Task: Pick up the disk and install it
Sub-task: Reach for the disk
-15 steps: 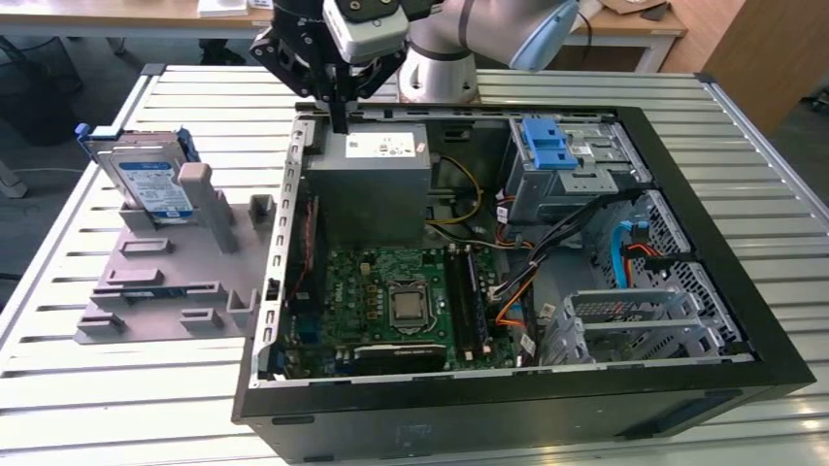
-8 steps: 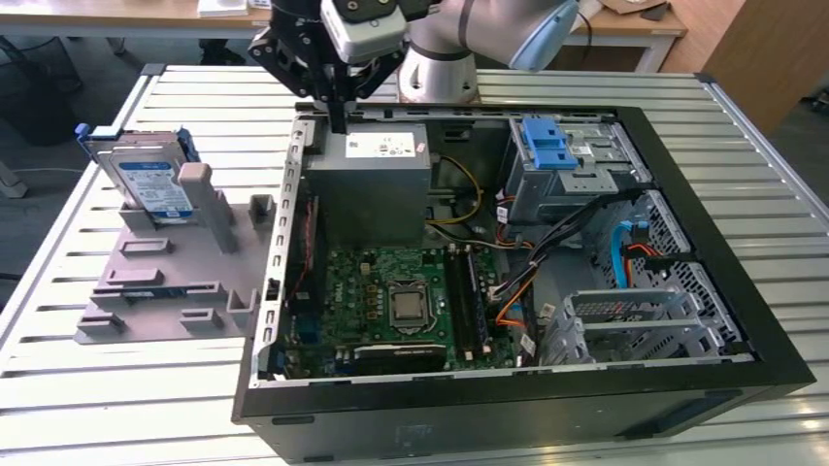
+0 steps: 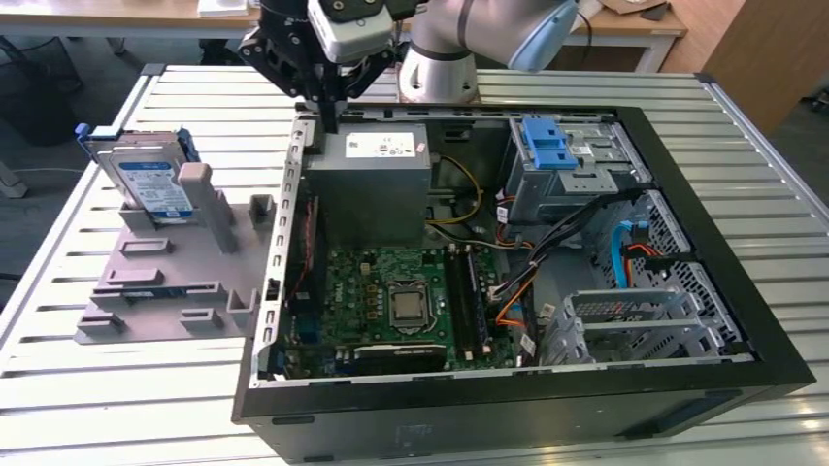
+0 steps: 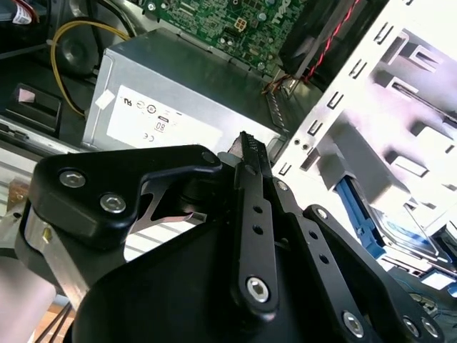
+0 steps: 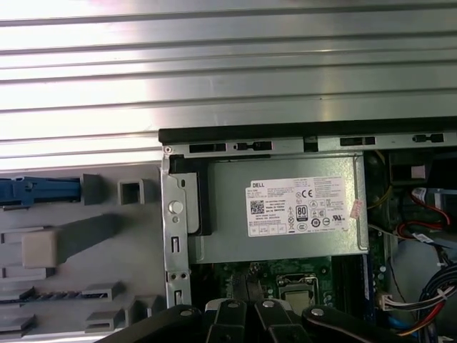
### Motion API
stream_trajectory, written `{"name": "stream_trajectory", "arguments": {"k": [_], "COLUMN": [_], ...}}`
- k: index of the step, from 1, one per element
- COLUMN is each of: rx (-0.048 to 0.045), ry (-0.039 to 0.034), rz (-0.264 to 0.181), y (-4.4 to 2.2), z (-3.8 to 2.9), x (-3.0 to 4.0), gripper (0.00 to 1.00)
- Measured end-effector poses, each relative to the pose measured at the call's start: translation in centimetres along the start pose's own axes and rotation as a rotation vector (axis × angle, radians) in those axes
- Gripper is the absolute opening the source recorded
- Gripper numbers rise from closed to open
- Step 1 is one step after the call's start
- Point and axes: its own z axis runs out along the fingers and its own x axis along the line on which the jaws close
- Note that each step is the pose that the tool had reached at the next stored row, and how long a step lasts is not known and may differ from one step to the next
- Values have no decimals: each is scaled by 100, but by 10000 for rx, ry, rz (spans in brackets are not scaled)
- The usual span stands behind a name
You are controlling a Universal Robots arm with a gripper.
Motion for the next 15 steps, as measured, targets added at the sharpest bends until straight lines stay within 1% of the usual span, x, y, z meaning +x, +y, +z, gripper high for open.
{"name": "stream_trajectory", "arguments": {"k": [6, 15], "rx": [-1, 0], "ry": [-1, 0], "rz": [0, -1], "y": [4, 5], "z": [1, 6], "x": [57, 87], "gripper": [11, 11]}}
